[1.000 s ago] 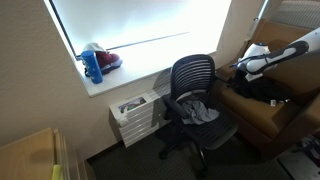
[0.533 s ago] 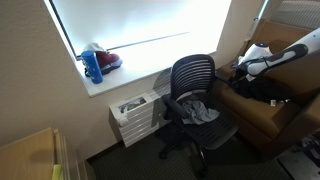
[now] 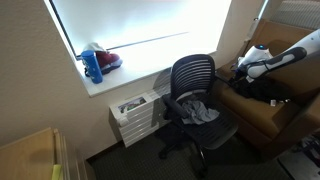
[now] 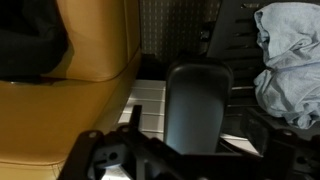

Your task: Pull the black chair

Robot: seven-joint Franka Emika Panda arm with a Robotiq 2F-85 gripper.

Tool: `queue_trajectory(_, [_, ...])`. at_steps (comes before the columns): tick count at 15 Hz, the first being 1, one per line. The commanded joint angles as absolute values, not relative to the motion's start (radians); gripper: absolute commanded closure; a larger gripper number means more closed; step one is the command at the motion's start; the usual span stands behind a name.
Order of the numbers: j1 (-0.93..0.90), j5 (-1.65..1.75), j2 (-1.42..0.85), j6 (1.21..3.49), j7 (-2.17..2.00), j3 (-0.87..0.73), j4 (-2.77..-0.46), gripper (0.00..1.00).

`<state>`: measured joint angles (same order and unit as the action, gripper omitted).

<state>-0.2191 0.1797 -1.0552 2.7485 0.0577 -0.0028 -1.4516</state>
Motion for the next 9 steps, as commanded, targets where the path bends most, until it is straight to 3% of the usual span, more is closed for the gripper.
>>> queue_trajectory(1, [-0.219, 0.182, -1.060, 2.746, 0.056, -0.001, -1.446, 0.00])
queue_trajectory(4, [-0.216, 0.179, -1.057, 2.749, 0.059, 0.004, -1.448, 0.00])
queue_trajectory(5, [-0.213, 0.180, -1.055, 2.749, 0.065, 0.008, -1.451, 0.25])
queue_trajectory(6, [-0.213, 0.179, -1.054, 2.753, 0.064, 0.009, -1.453, 0.26])
queue_trajectory(9, [-0.207, 0.177, -1.044, 2.754, 0.074, 0.021, -1.463, 0.46])
